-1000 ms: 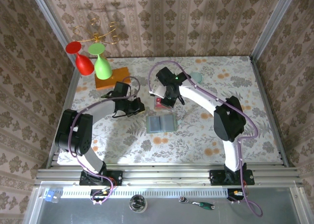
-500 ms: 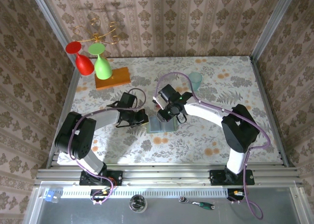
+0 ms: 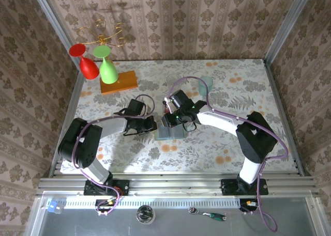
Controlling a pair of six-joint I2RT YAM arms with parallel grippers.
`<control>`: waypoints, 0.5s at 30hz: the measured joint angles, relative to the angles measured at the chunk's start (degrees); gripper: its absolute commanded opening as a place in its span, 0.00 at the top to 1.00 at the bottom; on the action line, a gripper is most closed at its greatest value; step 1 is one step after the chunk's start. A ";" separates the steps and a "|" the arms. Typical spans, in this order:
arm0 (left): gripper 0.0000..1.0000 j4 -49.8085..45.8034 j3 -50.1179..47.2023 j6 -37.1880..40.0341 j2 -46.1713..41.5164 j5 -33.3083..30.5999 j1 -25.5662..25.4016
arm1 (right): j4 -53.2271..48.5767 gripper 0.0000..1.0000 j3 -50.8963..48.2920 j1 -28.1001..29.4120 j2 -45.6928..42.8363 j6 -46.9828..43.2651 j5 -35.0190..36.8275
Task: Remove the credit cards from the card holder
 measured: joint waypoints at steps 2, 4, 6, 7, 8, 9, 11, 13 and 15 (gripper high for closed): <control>1.00 0.04 -0.02 0.00 -0.20 -0.28 0.00 | 0.59 0.71 0.00 0.00 0.00 0.98 -0.50; 1.00 0.02 -0.02 0.00 -0.22 -0.63 0.00 | 1.29 0.71 0.00 0.00 0.07 1.95 -1.16; 1.00 0.07 -0.17 0.00 -0.22 -1.03 0.00 | 1.90 0.71 0.00 0.00 0.22 2.56 -1.53; 1.00 0.09 -0.33 0.00 -0.22 -1.11 0.00 | 2.21 0.71 0.00 0.00 0.33 2.86 -1.68; 1.00 0.07 -0.55 0.00 -0.22 -1.25 0.00 | 2.45 0.71 0.00 0.00 0.39 3.28 -1.77; 1.00 0.09 -0.81 0.00 -0.22 -1.27 0.00 | 2.73 0.71 0.00 0.00 0.52 3.58 -1.88; 1.00 0.07 -1.16 -0.02 -0.22 -1.46 0.00 | 3.08 0.71 0.00 0.00 0.70 4.07 -1.92; 1.00 0.13 -1.29 -0.02 -0.20 -1.49 0.00 | 3.37 0.69 0.00 0.00 0.94 4.90 -1.99; 1.00 0.31 -1.33 -0.02 -0.20 -1.49 0.00 | 3.32 0.69 0.00 0.00 1.38 6.08 -2.10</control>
